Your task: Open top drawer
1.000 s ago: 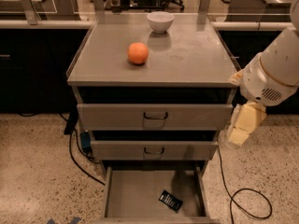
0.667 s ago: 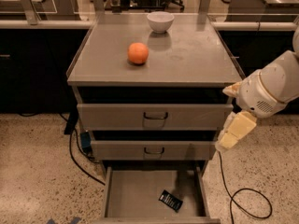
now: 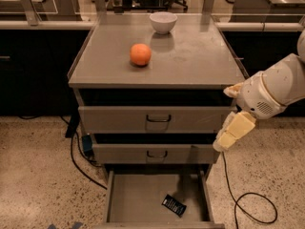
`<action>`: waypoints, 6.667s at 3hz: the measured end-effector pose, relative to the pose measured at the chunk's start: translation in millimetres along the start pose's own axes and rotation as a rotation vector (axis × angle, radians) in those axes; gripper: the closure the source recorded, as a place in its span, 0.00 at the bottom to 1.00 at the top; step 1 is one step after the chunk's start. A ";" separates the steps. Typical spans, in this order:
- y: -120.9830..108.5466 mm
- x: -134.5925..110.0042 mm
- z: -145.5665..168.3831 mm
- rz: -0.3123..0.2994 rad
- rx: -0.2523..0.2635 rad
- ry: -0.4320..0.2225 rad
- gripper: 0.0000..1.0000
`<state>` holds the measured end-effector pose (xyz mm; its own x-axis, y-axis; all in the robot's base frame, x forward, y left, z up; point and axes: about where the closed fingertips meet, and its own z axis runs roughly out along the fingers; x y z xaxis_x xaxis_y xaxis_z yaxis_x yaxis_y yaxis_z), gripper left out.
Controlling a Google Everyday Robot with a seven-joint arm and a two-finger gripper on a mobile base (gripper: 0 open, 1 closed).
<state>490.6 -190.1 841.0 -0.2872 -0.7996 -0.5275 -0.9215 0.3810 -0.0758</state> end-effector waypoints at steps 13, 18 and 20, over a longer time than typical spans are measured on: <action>-92.5 6.7 230.5 -0.034 0.136 0.000 0.00; -27.3 13.5 192.0 -0.008 -0.075 0.017 0.00; -49.6 -18.9 167.7 -0.052 -0.046 -0.032 0.00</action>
Offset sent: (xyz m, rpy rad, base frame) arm 0.0571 0.0678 -0.1459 0.0409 -0.0761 -0.0391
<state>585.6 -116.0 712.9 -0.2304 -0.8025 -0.5503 -0.9464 0.3164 -0.0652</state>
